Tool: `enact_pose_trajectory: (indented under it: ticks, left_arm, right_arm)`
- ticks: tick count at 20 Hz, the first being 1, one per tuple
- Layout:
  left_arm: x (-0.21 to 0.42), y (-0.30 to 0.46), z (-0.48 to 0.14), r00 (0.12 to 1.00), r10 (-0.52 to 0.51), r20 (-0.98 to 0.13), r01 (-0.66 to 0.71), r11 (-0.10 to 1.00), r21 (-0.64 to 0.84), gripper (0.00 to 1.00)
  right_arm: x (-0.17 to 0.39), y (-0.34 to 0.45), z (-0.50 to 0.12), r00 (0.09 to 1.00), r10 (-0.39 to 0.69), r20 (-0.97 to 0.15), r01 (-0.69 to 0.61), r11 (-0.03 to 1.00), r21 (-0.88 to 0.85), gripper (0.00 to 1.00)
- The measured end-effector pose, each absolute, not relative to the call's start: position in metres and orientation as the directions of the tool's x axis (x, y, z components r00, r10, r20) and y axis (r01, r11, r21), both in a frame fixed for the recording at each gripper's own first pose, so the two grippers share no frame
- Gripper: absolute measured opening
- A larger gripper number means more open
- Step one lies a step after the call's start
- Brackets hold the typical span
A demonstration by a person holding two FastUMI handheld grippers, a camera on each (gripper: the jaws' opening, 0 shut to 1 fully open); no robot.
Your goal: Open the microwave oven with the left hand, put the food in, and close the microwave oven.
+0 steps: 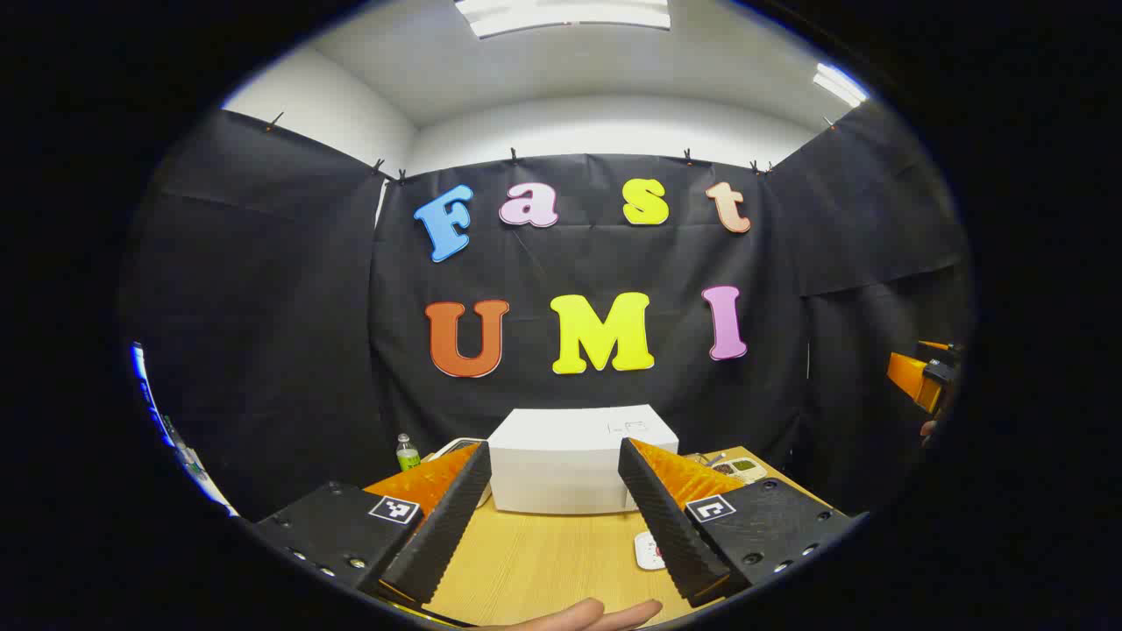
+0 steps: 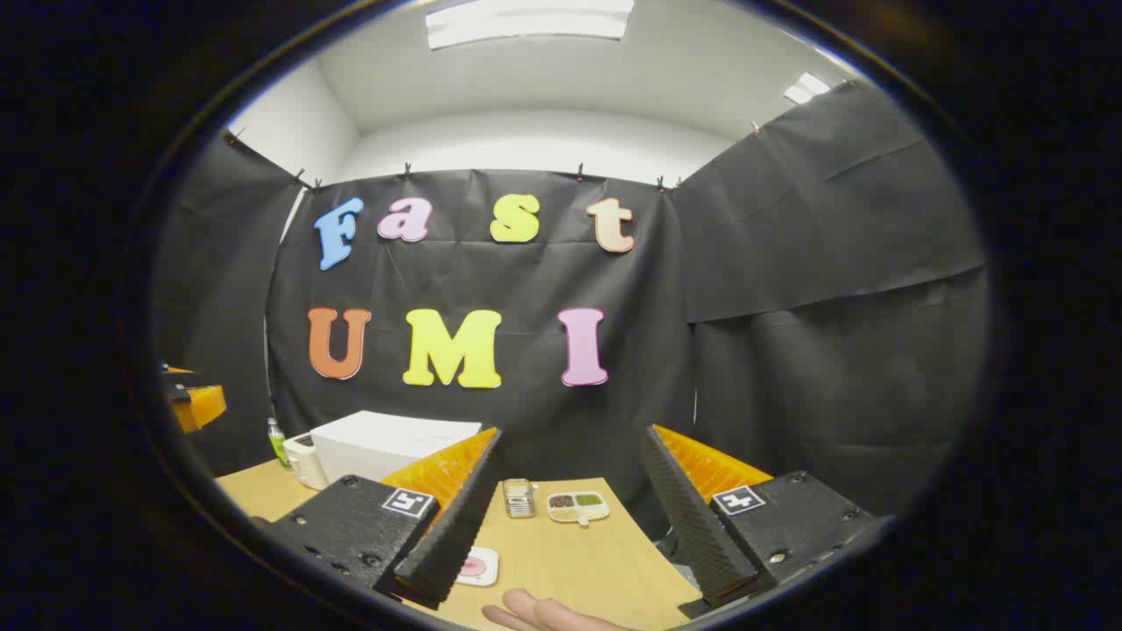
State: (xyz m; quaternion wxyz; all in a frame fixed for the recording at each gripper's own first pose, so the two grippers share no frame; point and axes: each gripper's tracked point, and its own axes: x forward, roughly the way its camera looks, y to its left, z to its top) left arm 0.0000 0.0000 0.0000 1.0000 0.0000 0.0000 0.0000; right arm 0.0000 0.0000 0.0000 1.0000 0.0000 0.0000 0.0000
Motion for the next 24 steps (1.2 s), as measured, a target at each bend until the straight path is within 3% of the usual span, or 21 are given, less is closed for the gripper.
enact_pose_trajectory:
  ticks: [3, 4, 5, 6, 7, 8, 11, 12, 15, 16, 17, 20, 21, 22, 23, 24]
  left_arm:
    - [-0.006, -0.003, 0.002, 1.000, -0.018, 0.002, 0.018, 0.999, -0.034, 0.94]
    - [-0.006, 0.000, 0.004, 1.000, -0.014, 0.008, 0.015, 0.999, -0.031, 0.94]
    - [-0.005, 0.001, 0.004, 1.000, -0.010, 0.010, 0.010, 1.000, -0.026, 0.94]
    - [-0.005, 0.002, 0.003, 1.000, -0.007, 0.009, 0.007, 1.000, -0.024, 0.94]
    - [-0.004, 0.002, 0.002, 1.000, -0.001, 0.009, 0.002, 1.000, -0.022, 0.94]
    - [-0.002, 0.003, 0.001, 1.000, 0.005, 0.006, -0.005, 1.000, -0.018, 0.94]
    - [0.004, 0.001, -0.004, 1.000, 0.000, -0.006, 0.000, 1.000, -0.014, 0.94]
    - [0.005, 0.001, -0.005, 1.000, -0.001, -0.007, 0.001, 1.000, -0.012, 0.94]
    - [0.012, 0.001, -0.005, 1.000, 0.000, 0.001, 0.000, 1.000, -0.013, 0.94]
    - [0.018, 0.001, -0.006, 1.000, -0.002, 0.003, 0.002, 1.000, -0.014, 0.94]
    - [0.023, -0.001, -0.008, 1.000, -0.003, -0.001, 0.003, 1.000, -0.012, 0.94]
    - [0.046, -0.006, -0.011, 1.000, -0.010, 0.003, 0.010, 1.000, -0.010, 0.94]
    - [0.056, -0.009, -0.015, 1.000, -0.016, 0.005, 0.016, 1.000, -0.011, 0.94]
    - [0.068, -0.013, -0.019, 1.000, -0.026, 0.002, 0.026, 1.000, -0.013, 0.94]
    - [0.077, -0.016, -0.027, 1.000, -0.030, -0.007, 0.030, 0.999, -0.018, 0.94]
    - [0.090, -0.020, -0.035, 0.999, -0.036, -0.015, 0.035, 0.999, -0.025, 0.94]
  right_arm:
    - [-0.001, -0.002, 0.001, 1.000, -0.005, 0.011, 0.005, 1.000, 0.017, 0.92]
    - [0.000, -0.001, 0.000, 1.000, -0.002, 0.013, 0.001, 1.000, 0.020, 1.00]
    - [0.000, -0.001, -0.001, 1.000, 0.001, 0.009, -0.001, 1.000, 0.021, 0.91]
    - [0.001, -0.002, -0.002, 1.000, 0.001, 0.006, -0.001, 1.000, 0.023, 1.00]
    - [0.002, -0.002, -0.003, 1.000, 0.002, 0.004, -0.003, 1.000, 0.025, 1.00]
    - [0.003, -0.002, -0.003, 1.000, 0.002, 0.004, -0.002, 1.000, 0.026, 0.91]
    - [0.006, -0.004, -0.004, 1.000, -0.002, 0.004, 0.001, 1.000, 0.030, 0.91]
    - [0.007, -0.004, -0.005, 1.000, -0.003, 0.006, 0.003, 0.999, 0.035, 1.00]
    - [0.015, -0.006, -0.005, 1.000, -0.008, 0.013, 0.008, 0.999, 0.043, 1.00]
    - [0.016, -0.007, -0.008, 1.000, -0.010, 0.013, 0.010, 0.999, 0.043, 0.91]
    - [0.019, -0.007, -0.010, 1.000, -0.008, 0.010, 0.007, 0.999, 0.045, 1.00]
    - [0.028, -0.006, -0.016, 1.000, 0.011, 0.001, -0.011, 0.998, 0.064, 1.00]
    - [0.031, -0.004, -0.016, 1.000, 0.025, 0.002, -0.025, 0.997, 0.076, 0.91]
    - [0.034, -0.005, -0.020, 1.000, 0.028, 0.001, -0.028, 0.996, 0.085, 0.91]
    - [0.038, -0.008, -0.023, 1.000, 0.027, -0.001, -0.027, 0.996, 0.087, 1.00]
    - [0.040, -0.011, -0.026, 1.000, 0.026, -0.003, -0.026, 0.996, 0.086, 1.00]
